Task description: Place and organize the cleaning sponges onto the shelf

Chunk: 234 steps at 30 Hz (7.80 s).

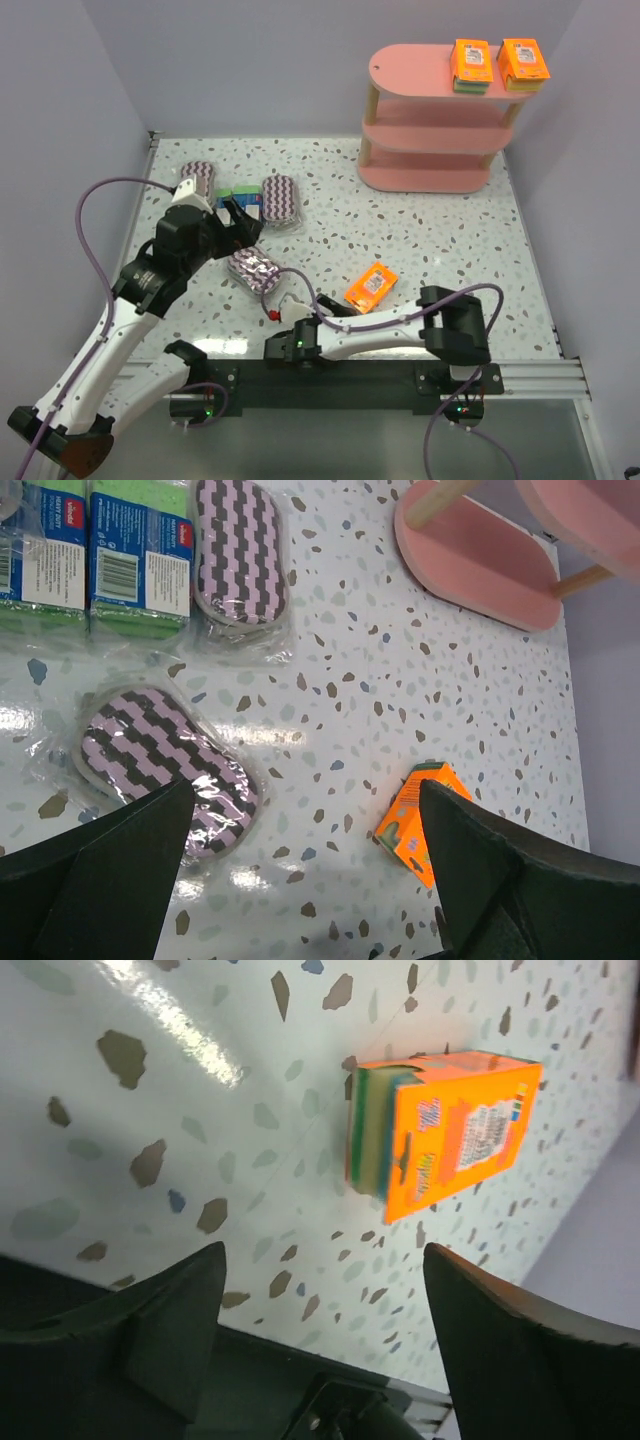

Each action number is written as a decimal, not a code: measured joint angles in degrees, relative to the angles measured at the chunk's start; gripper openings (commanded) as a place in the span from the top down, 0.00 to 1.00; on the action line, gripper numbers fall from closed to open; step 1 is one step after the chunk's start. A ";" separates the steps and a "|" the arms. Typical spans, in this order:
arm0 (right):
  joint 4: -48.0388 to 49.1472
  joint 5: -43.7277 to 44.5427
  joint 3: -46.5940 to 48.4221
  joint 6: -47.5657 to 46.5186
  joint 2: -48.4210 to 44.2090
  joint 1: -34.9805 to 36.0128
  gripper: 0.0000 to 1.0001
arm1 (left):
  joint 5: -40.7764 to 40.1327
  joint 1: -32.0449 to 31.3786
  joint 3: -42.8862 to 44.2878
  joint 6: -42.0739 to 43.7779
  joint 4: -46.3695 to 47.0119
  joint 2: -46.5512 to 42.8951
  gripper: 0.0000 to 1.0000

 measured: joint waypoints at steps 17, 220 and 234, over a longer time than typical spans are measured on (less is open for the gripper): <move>19.06 -33.33 -23.23 21.51 -38.12 -23.96 0.16 | 1.22 0.00 0.57 -1.22 -1.57 3.50 0.00; 67.21 -62.60 21.53 52.02 -10.36 -87.65 1.00 | 8.87 0.37 -6.45 -0.24 5.03 5.84 0.00; 65.83 -64.04 20.76 52.54 -12.94 -87.65 0.54 | 8.90 0.37 -7.15 -1.29 5.16 6.71 0.00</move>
